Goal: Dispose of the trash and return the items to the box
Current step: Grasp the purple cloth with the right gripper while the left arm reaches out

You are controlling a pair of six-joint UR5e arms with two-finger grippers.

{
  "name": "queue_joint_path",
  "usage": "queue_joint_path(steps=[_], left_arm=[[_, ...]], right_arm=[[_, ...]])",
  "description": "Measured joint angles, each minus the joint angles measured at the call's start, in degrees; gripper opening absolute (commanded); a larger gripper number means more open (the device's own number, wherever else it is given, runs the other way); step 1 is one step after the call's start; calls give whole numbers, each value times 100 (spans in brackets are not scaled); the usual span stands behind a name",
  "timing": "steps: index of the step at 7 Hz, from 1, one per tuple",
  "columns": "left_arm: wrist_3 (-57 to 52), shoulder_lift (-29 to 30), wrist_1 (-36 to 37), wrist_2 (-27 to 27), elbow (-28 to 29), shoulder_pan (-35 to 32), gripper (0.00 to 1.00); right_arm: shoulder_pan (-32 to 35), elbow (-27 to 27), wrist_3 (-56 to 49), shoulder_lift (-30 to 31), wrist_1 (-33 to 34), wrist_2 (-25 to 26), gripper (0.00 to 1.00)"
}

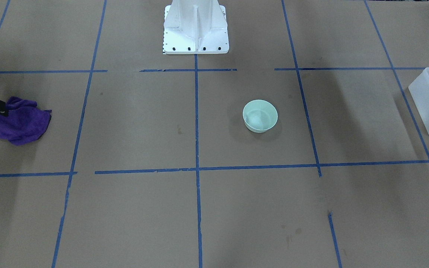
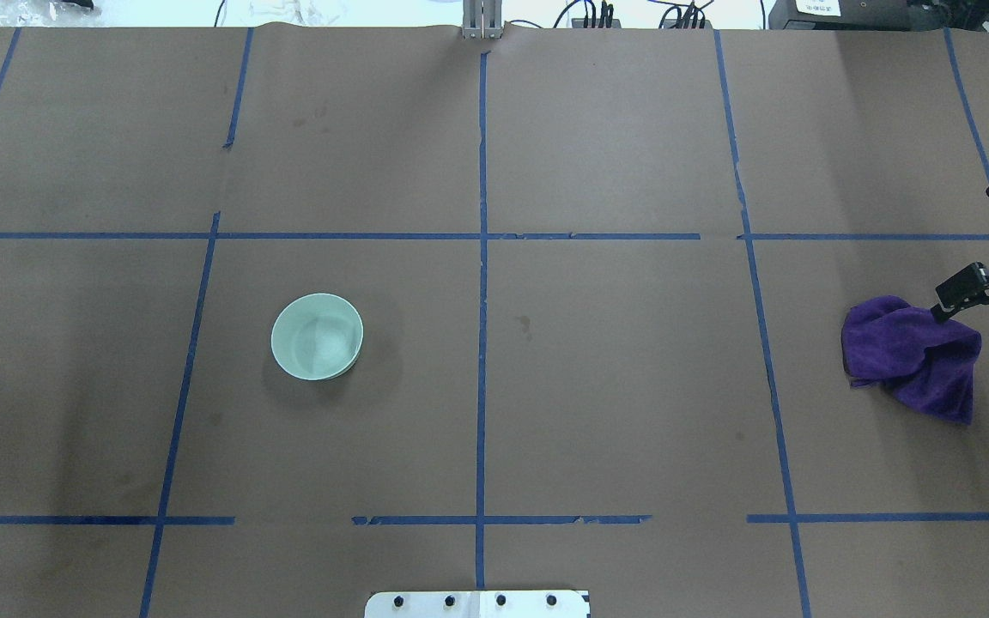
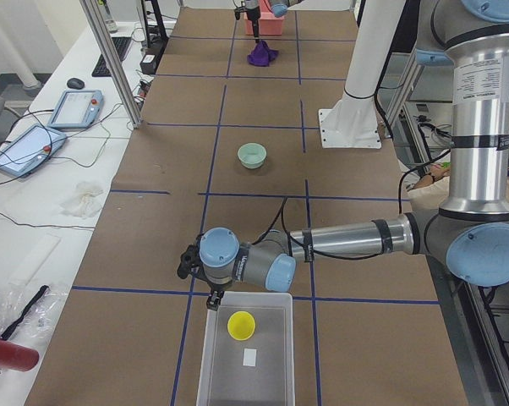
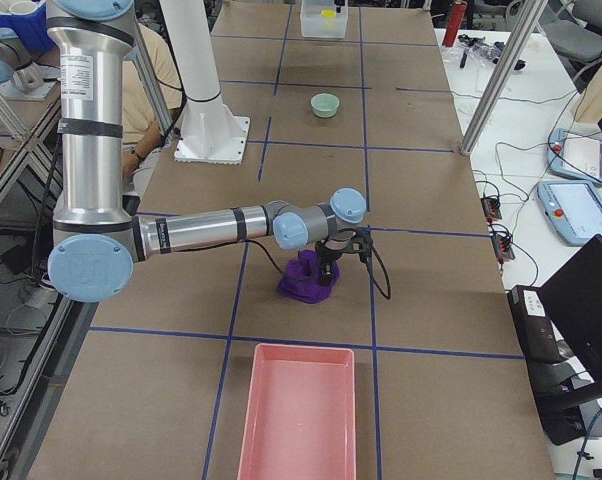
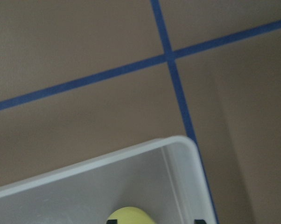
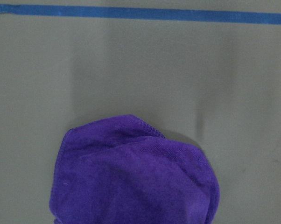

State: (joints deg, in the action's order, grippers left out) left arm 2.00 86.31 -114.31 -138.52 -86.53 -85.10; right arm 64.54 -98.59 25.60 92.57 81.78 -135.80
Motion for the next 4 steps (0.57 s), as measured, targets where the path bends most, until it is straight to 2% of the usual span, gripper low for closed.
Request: queue_joint_path(steps=[1,2,3,4], left_arm=[[580,17,9,-48,-446,107,100],[1333,81,-3,-63,-825,430,100],[2224,212,-33,-57,-1128,894,100],[3035,331,-50,-41,-1398,1387,100]], right_arm=[[-89,81,140,-1,-127,-2,100],[-196,161,281,-2,-263,1,85],[-286,256,406,0,-417,6,30],[-342,317,522,8,-510,7,0]])
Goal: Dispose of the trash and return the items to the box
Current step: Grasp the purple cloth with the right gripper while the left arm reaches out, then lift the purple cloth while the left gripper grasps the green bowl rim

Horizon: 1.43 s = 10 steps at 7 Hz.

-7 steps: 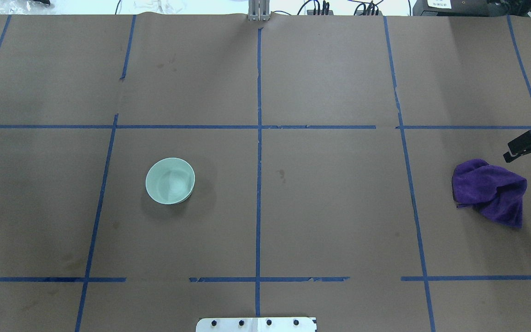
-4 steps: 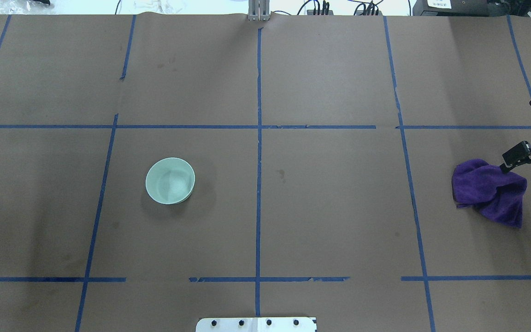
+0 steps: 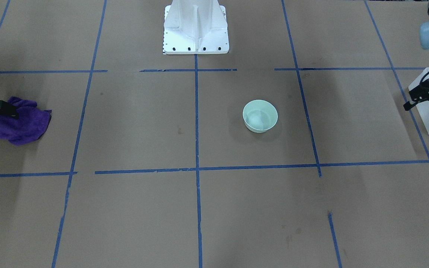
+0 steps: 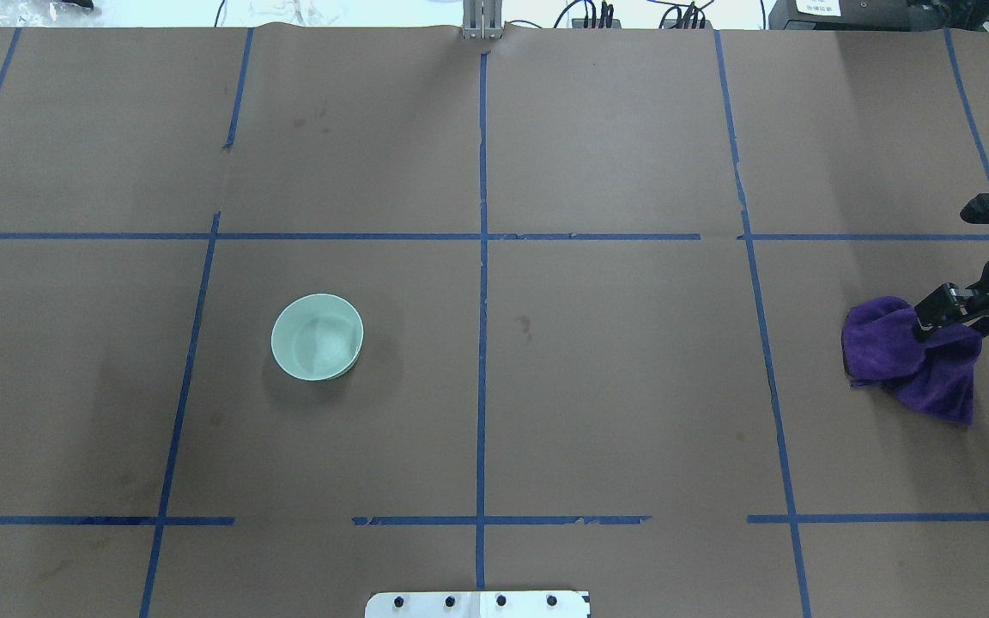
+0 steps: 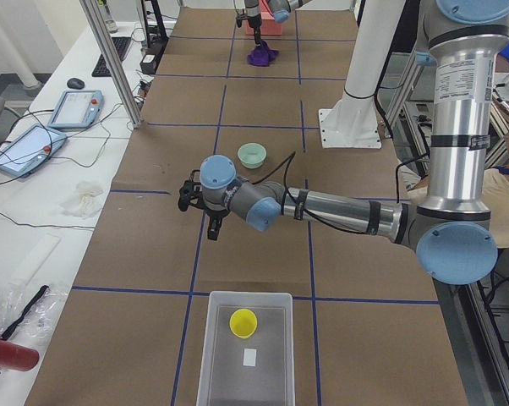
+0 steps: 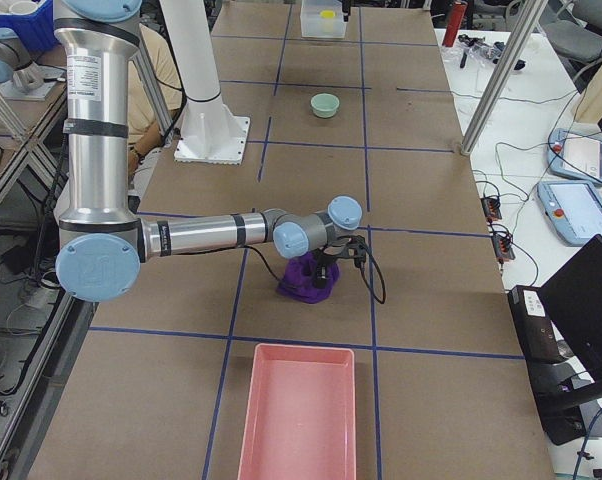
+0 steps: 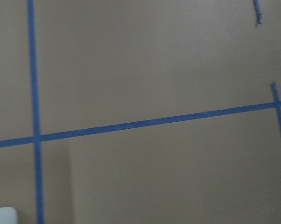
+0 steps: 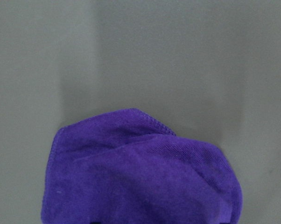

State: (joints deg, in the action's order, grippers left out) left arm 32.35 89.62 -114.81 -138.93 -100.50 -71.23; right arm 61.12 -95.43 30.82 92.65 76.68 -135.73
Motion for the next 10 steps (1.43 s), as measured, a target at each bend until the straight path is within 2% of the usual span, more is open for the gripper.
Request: queue_joint_path(steps=[1,3,5,7,8,9,10], left_arm=[[796,140,-9,66,-236,513,100],[2570,614,-9,576,-538,1706,100],[4216,1284,17,1405,-484,2754,100],[4833,1690,50,2039,-152,3353,96],[4900,1765,64,2344,19,3592,74],[4921,1822,75,2563,174,3745,10],[4927,1865,82,2651,267,3805,0]], right_arm=[[-25,19,125,9,-40,-5,0],[-29,-52,355,18,-61,-19,0],[304,-710,417,-2,245,-39,0],[1388,-1599,226,-89,1159,-96,0],[1999,-1863,-130,-105,1526,-140,0],[2576,-1972,-753,-106,1893,-169,0],[3058,-1985,-1504,-92,2258,-163,0]])
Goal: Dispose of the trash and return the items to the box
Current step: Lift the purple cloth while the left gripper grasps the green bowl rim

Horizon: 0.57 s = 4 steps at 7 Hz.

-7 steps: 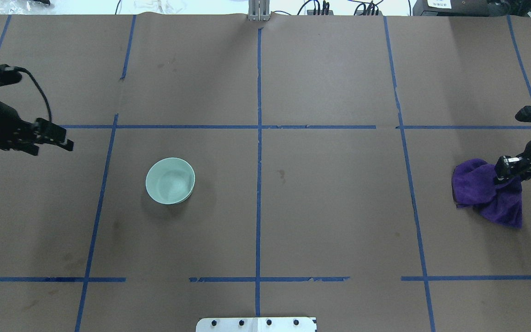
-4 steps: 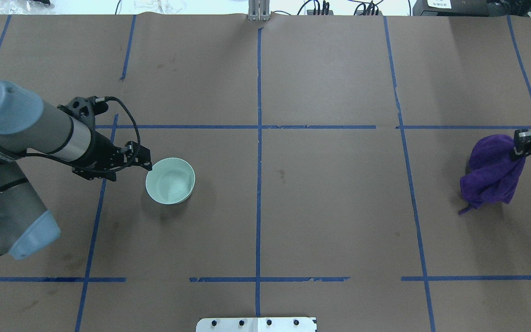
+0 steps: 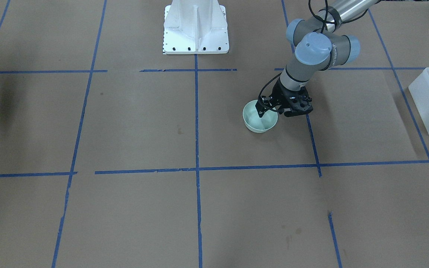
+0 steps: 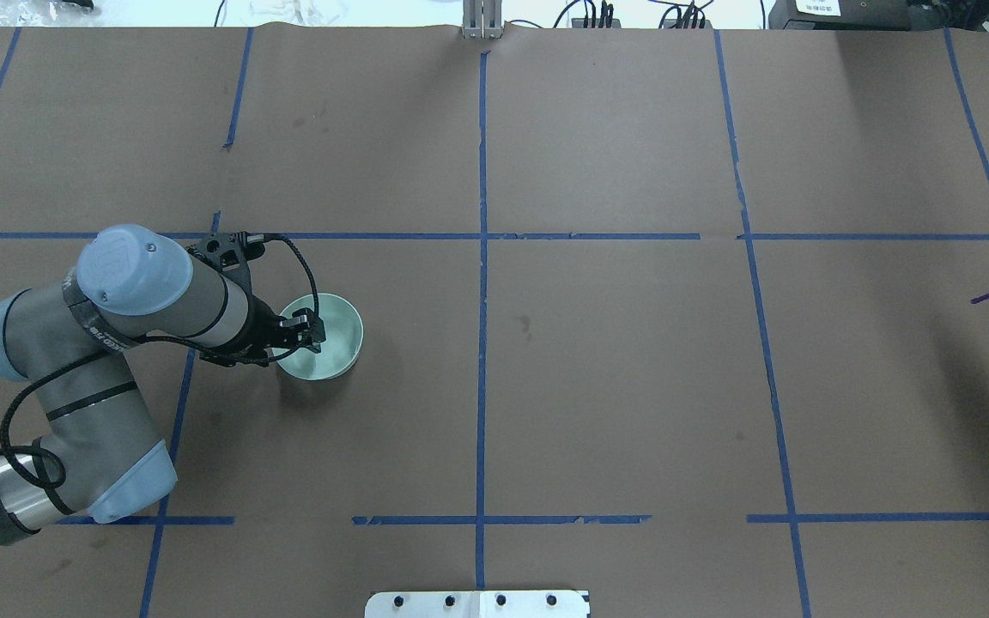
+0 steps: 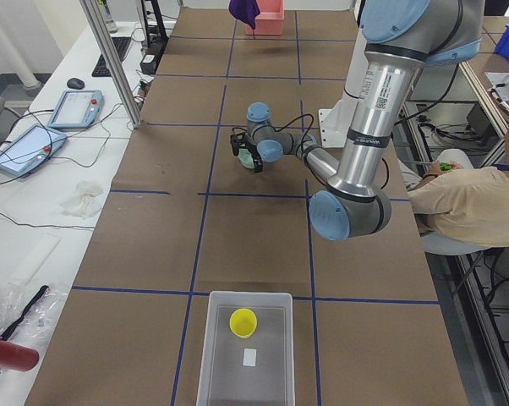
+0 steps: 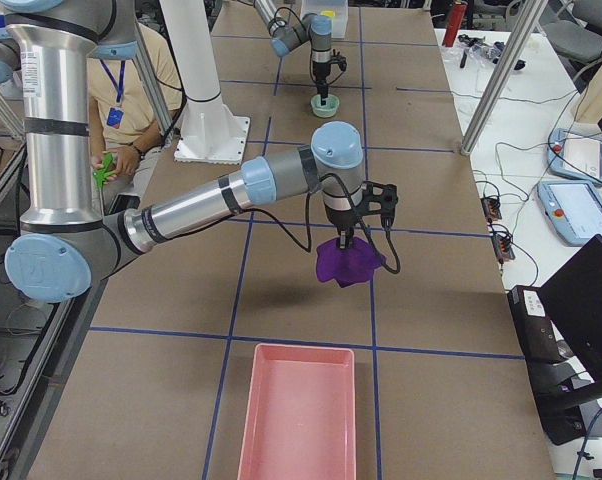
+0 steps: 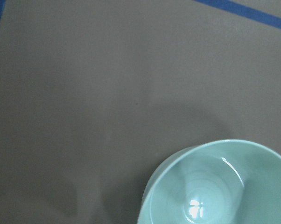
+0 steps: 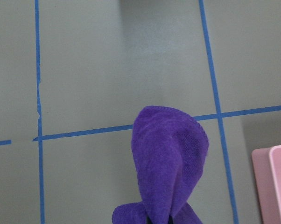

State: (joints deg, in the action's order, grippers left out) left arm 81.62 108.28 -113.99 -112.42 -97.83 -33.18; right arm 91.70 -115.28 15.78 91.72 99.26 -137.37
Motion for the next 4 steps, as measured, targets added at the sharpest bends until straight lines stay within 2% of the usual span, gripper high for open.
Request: queue_joint_path(steps=[2,4], left_arm=[[3,17,25,40,28,27,0],[-18,5,272,50,-329,-57,0]], right_arm=[[742,37,-1231,71,522,55,0],[1304,249,-2369,338,634,253,0]])
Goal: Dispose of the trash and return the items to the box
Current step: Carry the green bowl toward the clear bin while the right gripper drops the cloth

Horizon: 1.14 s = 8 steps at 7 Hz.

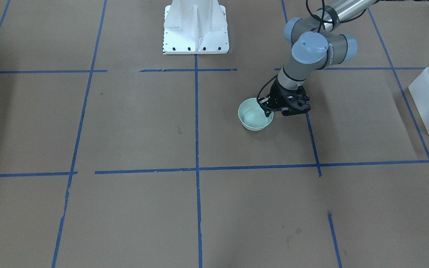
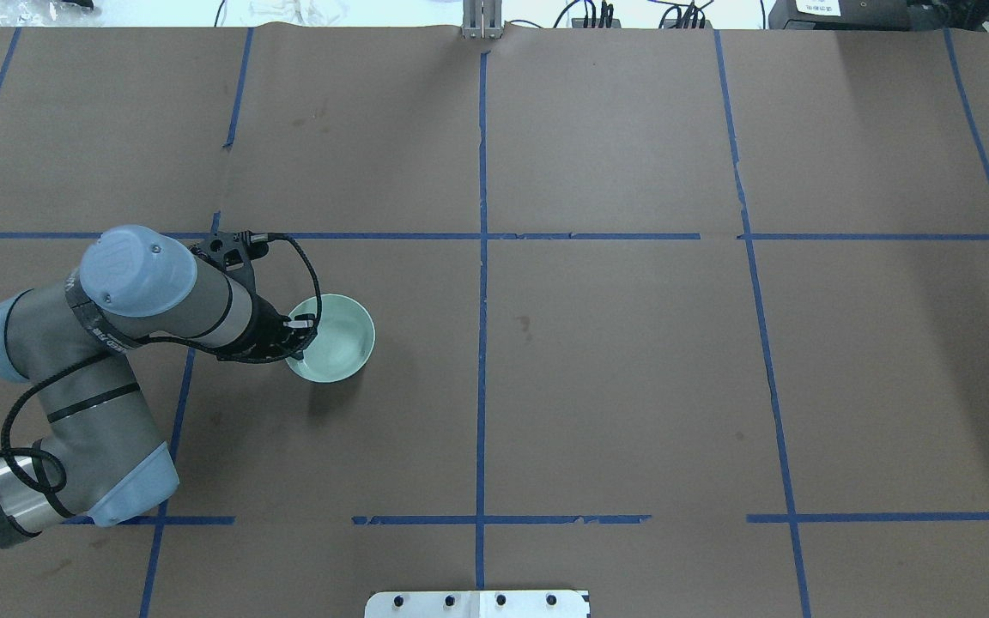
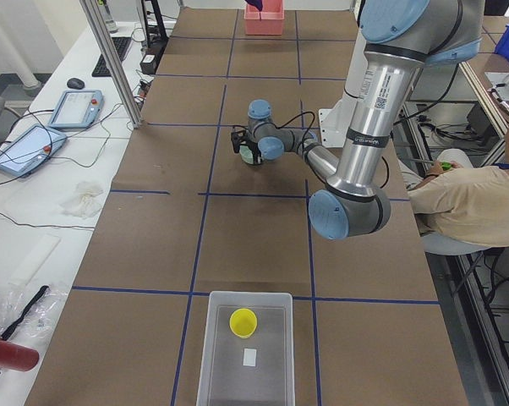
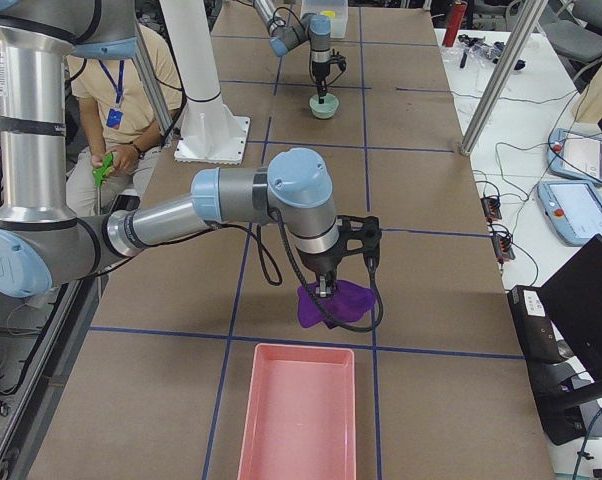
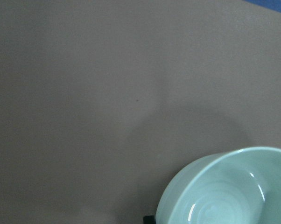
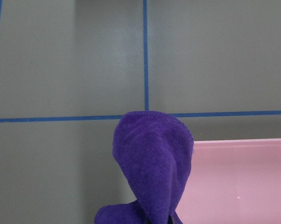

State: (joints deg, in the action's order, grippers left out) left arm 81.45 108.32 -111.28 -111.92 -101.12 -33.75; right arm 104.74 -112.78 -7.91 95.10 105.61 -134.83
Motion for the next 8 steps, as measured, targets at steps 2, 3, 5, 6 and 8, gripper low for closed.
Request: queue_joint_path(steps=[2,3,5,6,8], left_arm=[[-373,-1,680,-6,-683,-516,0],[-863,-29,911,-38,-967,-923,0],[-2273,-409,1043,-410,-1267,-1901,0],[-3186,-727,1051,-699,-1321,-2422,0],[-5249,-1390,1040,-953,-1280,-3299,0]], right_arm=[[206,192,-795,382,-49,356,0],[229,362,-991,514,-180,590,0],[238,1386,-1143,587,-1190,798,0],[235,1955,-1126,583,-1878,820,41],[178,2596,-1031,538,-2549,812,100]])
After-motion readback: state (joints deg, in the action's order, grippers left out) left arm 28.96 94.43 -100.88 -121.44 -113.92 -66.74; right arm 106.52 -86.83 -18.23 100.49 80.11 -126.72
